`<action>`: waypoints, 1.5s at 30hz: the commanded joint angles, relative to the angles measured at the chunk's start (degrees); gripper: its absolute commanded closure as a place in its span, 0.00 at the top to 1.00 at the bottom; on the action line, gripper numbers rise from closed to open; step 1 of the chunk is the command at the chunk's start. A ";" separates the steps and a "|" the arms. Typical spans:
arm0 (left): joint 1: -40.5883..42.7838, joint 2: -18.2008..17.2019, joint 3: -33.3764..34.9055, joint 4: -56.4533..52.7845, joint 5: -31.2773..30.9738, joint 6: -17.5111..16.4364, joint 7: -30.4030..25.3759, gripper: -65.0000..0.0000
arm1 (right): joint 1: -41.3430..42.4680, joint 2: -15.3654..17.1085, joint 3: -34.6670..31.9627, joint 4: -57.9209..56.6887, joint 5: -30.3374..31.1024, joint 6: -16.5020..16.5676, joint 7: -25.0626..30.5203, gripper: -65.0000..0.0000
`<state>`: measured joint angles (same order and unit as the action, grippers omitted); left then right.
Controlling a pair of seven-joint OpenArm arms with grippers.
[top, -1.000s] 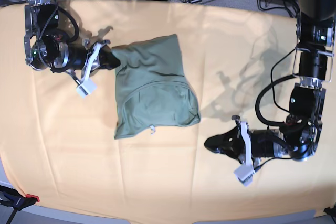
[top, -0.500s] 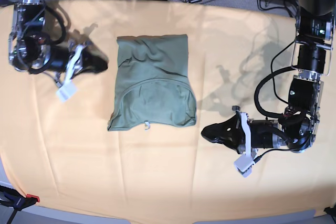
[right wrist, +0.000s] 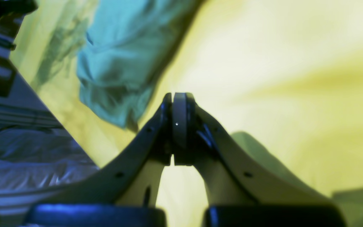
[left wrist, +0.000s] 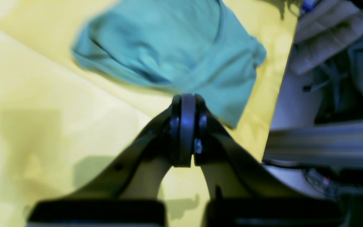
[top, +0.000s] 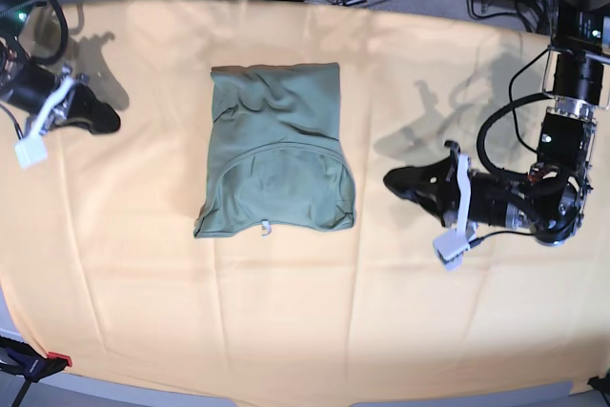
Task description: Fold the T-shirt properly
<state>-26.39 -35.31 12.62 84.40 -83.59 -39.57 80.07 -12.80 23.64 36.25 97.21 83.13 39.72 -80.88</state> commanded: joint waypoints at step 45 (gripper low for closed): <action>97.48 -1.90 -26.97 37.75 19.58 2.73 -7.43 0.00 | -55.98 -4.72 -2.47 11.98 -4.48 0.28 0.88 0.00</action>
<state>70.32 -36.82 -14.04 121.45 -62.87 -36.86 72.40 -67.77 18.39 33.17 108.49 77.45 39.97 -79.68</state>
